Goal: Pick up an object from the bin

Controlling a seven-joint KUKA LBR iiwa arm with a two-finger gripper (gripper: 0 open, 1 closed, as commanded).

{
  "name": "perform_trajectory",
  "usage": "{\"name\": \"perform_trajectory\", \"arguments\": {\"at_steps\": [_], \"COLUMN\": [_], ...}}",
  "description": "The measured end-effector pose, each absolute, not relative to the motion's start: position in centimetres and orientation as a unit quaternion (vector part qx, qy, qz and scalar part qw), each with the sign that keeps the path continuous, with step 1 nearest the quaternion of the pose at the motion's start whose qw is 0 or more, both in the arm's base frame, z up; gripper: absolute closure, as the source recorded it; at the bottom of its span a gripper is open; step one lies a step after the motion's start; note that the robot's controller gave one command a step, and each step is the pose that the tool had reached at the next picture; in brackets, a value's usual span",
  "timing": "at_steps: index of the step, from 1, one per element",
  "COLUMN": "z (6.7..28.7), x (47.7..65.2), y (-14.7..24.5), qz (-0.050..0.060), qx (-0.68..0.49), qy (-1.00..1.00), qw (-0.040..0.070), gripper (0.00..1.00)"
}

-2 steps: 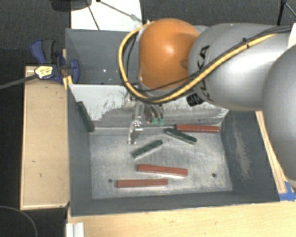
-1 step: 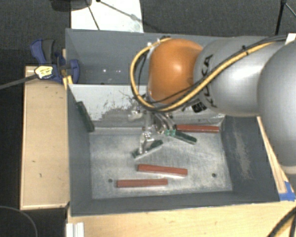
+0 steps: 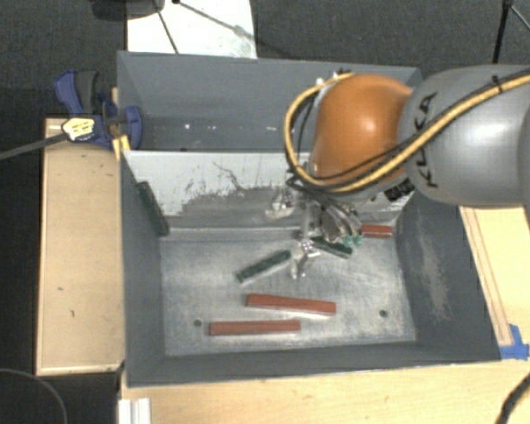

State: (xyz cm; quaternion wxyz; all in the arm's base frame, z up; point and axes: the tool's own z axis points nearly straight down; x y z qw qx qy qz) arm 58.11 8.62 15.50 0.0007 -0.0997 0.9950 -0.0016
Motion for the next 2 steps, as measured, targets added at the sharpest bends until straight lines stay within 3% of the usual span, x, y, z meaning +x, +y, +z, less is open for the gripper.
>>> {"name": "perform_trajectory", "arguments": {"at_steps": [1, 2], "z": [15.0, 7.0], "x": [58.9, 59.1], "y": [8.9, 9.4], "qz": [0.0, 0.0], "qx": [-0.188, -0.272], "qy": [0.982, 0.962], "qw": [0.002, 0.002], "gripper": [0.0, 0.0]}}
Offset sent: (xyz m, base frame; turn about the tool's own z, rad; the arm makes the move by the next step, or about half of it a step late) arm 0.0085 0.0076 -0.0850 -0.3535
